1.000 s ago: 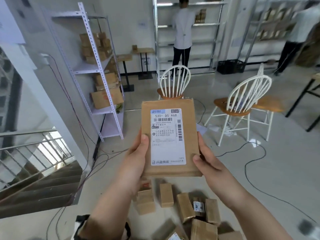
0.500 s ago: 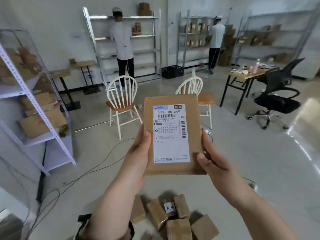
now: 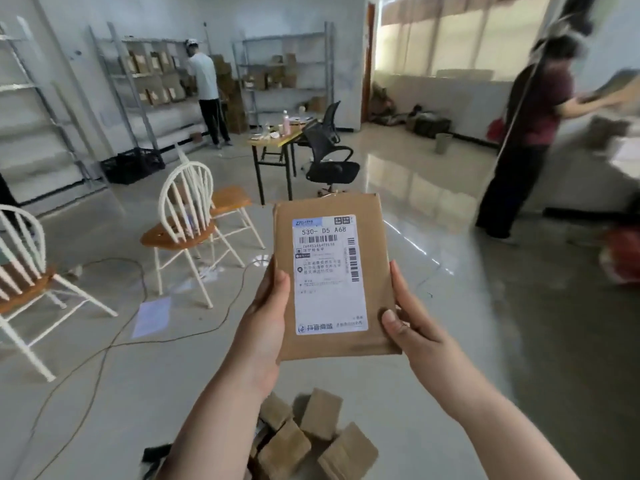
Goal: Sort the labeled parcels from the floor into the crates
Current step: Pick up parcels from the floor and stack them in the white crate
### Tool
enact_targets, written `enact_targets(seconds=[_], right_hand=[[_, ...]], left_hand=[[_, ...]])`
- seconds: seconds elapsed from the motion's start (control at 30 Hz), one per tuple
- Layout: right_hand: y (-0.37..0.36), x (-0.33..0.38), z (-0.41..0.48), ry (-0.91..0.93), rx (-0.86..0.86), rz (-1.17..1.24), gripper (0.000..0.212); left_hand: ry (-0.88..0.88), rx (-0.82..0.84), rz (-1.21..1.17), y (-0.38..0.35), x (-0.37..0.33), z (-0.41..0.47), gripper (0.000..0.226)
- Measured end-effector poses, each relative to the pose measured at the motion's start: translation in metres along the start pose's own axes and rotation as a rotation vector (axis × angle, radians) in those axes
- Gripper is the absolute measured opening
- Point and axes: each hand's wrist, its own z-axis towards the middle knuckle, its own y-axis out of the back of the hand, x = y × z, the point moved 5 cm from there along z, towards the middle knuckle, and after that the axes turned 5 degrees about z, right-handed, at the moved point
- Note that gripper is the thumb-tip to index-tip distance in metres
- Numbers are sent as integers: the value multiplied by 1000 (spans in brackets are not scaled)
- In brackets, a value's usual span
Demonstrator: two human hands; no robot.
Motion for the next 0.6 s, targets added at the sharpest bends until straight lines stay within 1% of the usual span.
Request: enact_targets(seconds=[0.13, 0.33, 0.5, 0.6], right_hand=[[45, 5, -41, 7, -173, 11, 55], [121, 17, -109, 30, -386, 9, 56], [188, 30, -168, 49, -482, 95, 55], [234, 36, -208, 66, -574, 107, 54]], left_hand=[[38, 125, 27, -59, 16, -11, 34], [40, 350, 65, -160, 29, -41, 33], [34, 495, 91, -252, 42, -74, 29], [70, 576, 103, -311, 54, -101, 26]])
